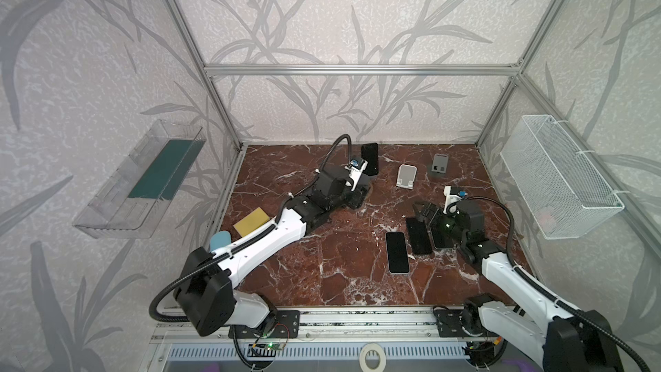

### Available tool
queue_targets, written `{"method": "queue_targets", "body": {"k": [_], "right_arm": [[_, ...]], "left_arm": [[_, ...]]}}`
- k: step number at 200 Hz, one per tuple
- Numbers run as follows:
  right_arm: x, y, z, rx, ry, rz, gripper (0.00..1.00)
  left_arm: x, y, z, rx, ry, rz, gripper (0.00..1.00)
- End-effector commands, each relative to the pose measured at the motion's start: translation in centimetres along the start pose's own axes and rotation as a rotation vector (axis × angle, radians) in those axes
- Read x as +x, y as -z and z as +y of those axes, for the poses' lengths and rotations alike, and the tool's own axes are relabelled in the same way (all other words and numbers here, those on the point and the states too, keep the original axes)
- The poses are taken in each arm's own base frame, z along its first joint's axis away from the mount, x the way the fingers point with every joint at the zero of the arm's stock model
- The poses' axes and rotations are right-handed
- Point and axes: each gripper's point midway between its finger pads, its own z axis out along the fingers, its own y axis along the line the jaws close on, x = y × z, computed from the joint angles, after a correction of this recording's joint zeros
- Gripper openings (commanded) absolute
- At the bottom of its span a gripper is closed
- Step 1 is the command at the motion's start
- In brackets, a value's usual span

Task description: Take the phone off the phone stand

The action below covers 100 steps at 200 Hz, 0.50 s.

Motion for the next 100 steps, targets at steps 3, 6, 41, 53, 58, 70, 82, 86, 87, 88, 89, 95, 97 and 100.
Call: {"method": "queue_targets", "body": {"k": [3,6,41,53,58,70,82,86,87,88,89,95,97,100], "right_arm": [[0.1,-0.1,0.2,-0.023,-0.002,-0.004,0.96],[0.1,-0.1,0.3,-0.025,-0.003,-0.004,0.97],[0.1,-0.1,0.3,-0.029,-0.005,-0.002,0.96],[0.1,-0.1,0.3,-0.029,-0.006,-0.003,0.96],[0.1,-0.1,0.3,-0.03,-0.005,-0.002,0.96],[0.1,-0.2,0.3,-0.031,-0.007,0.0,0.96],[0.2,-0.2,0.3,-0.031,-0.007,0.002,0.96],[0.2,-0.2,0.4,-0.032,-0.006,0.001,0.96],[0.2,-0.2,0.4,-0.033,-0.006,0.0,0.96],[0.2,-0.2,0.4,-0.033,-0.006,0.0,0.96],[0.2,-0.2,0.4,-0.033,-0.006,0.001,0.96],[0.2,-0.2,0.4,-0.033,-0.006,0.001,0.96],[0.2,-0.1,0.4,-0.033,-0.005,-0.001,0.96],[0.1,-0.1,0.4,-0.034,-0.004,-0.002,0.96]], "left_arm": [[-1.9,3.4,6.4,-0.202,0.095,-0.033,0.56],[-2.1,3.8,6.9,-0.217,0.107,-0.041,0.56],[-2.6,6.5,14.2,-0.426,0.211,-0.055,0.56],[-2.4,6.6,16.5,-0.476,0.254,-0.053,0.56],[-2.2,6.5,17.4,-0.495,0.275,-0.054,0.56],[-1.7,5.9,19.6,-0.526,0.332,-0.051,0.56],[-1.1,5.2,21.6,-0.552,0.382,-0.051,0.56],[-0.9,4.9,22.1,-0.558,0.397,-0.048,0.56],[-0.8,4.7,22.3,-0.559,0.399,-0.048,0.56],[-0.8,4.7,22.4,-0.56,0.402,-0.049,0.56],[-0.7,4.6,22.6,-0.563,0.404,-0.048,0.56],[-0.4,4.1,23.3,-0.574,0.419,-0.049,0.56],[-0.1,3.9,23.6,-0.58,0.425,-0.045,0.56],[0.2,3.6,24.0,-0.587,0.433,-0.043,0.56]]}}
